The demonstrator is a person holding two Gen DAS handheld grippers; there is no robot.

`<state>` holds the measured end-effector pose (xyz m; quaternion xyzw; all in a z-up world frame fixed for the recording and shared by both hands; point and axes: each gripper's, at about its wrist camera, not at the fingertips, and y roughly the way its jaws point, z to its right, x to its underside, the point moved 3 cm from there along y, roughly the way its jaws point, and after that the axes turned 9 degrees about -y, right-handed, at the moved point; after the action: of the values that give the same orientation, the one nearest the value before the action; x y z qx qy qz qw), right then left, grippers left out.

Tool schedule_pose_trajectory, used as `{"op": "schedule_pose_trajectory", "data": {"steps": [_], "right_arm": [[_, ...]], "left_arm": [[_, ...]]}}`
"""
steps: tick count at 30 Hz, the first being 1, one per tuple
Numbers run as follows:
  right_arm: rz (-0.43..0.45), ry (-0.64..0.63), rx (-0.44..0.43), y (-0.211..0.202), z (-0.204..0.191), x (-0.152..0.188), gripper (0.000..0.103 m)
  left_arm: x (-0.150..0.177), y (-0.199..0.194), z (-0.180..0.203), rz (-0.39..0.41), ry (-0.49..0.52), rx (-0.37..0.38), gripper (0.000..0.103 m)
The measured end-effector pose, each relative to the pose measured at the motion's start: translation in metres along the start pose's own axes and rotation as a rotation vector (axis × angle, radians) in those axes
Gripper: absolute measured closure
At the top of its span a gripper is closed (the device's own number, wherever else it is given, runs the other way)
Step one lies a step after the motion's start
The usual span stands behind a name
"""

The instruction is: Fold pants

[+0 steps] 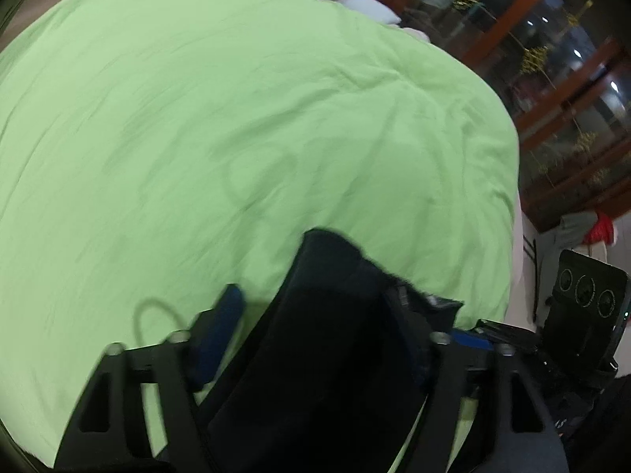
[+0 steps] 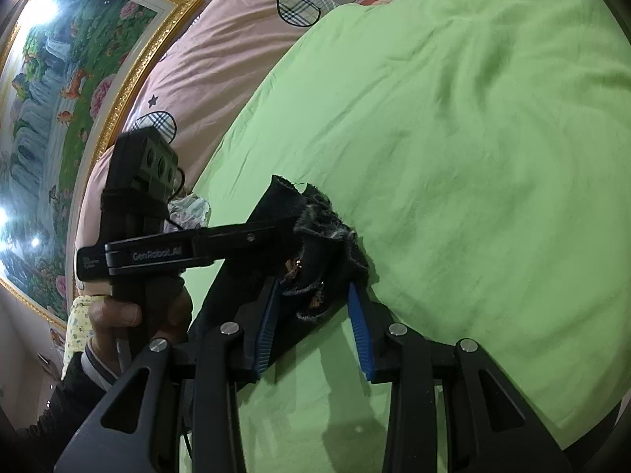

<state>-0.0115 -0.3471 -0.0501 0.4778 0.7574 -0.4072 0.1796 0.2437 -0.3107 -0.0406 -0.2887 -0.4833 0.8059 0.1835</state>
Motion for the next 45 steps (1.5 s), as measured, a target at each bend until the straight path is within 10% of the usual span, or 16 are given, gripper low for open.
{"op": "schedule_pose_trajectory", "data": {"steps": [8,25,34,45], "right_arm": [[-0.011,-0.071,-0.023,0.006,-0.003,0.0,0.089],[0.073,-0.264,-0.308,-0.019,-0.086,-0.016,0.09],[-0.005,-0.394,-0.479,0.005,-0.153,0.002,0.09],[-0.153,-0.471,-0.517,0.051,-0.184,0.04,0.09]], "left_arm": [[0.0,-0.008,-0.001,0.031,-0.037,0.094,0.085],[0.053,-0.136,-0.015,0.291,-0.101,0.257,0.088],[0.124,-0.206,-0.053,0.424,-0.177,0.231,0.088],[0.187,-0.2,-0.103,0.47,-0.342,0.227,0.09]]}}
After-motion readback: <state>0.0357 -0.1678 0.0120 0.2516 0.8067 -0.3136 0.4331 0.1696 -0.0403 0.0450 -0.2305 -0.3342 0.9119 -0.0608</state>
